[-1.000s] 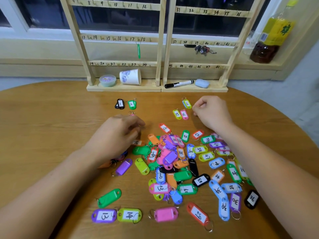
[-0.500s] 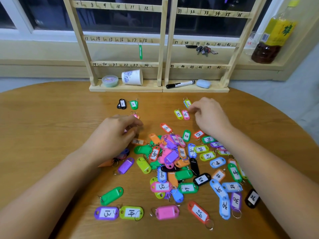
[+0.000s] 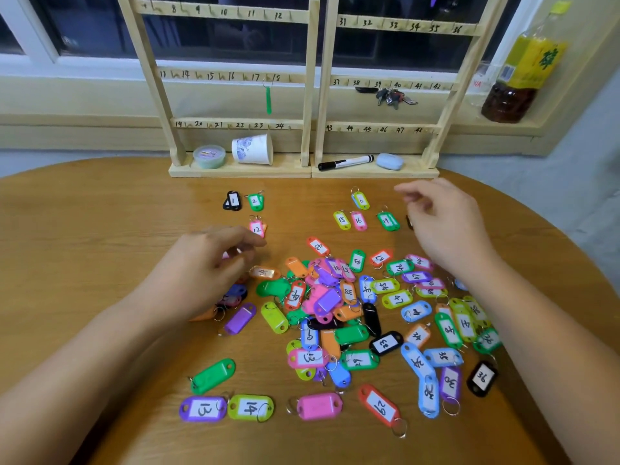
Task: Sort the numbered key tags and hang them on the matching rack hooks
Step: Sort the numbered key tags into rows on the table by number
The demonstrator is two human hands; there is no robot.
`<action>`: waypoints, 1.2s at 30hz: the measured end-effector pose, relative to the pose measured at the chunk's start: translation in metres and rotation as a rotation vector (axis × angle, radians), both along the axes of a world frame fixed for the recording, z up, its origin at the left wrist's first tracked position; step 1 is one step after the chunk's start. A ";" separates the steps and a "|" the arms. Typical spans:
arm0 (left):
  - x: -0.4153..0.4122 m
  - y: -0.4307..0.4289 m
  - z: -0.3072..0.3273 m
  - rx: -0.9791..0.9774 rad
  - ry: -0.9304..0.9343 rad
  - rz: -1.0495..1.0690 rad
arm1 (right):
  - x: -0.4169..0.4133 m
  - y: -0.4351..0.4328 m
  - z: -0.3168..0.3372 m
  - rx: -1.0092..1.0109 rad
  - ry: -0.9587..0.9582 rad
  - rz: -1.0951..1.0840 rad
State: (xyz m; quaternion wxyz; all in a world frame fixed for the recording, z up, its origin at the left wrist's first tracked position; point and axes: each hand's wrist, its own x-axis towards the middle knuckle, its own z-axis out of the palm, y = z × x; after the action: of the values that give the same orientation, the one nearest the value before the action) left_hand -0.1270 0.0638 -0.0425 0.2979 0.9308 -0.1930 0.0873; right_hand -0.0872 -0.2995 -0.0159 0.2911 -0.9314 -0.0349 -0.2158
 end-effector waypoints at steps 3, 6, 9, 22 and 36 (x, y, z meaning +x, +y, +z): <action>-0.024 0.005 0.003 -0.029 0.036 0.005 | -0.039 -0.002 0.007 0.015 0.030 0.035; -0.048 0.009 0.003 -0.038 0.074 0.022 | -0.081 0.008 0.005 0.058 0.087 0.093; -0.069 0.013 0.001 -0.025 0.087 0.010 | -0.111 0.023 -0.006 0.028 0.118 0.144; -0.135 0.023 -0.022 -0.005 0.108 0.003 | -0.182 0.082 -0.061 -0.113 0.038 0.232; -0.166 0.036 -0.024 -0.061 0.036 -0.015 | -0.218 0.102 -0.062 -0.288 0.016 0.373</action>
State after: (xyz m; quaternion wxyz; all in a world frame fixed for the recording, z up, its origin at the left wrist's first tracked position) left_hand -0.2930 0.0994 -0.0662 0.3304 0.9211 -0.1919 0.0742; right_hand -0.3050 -0.1973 -0.0777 0.1903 -0.9424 -0.2344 -0.1439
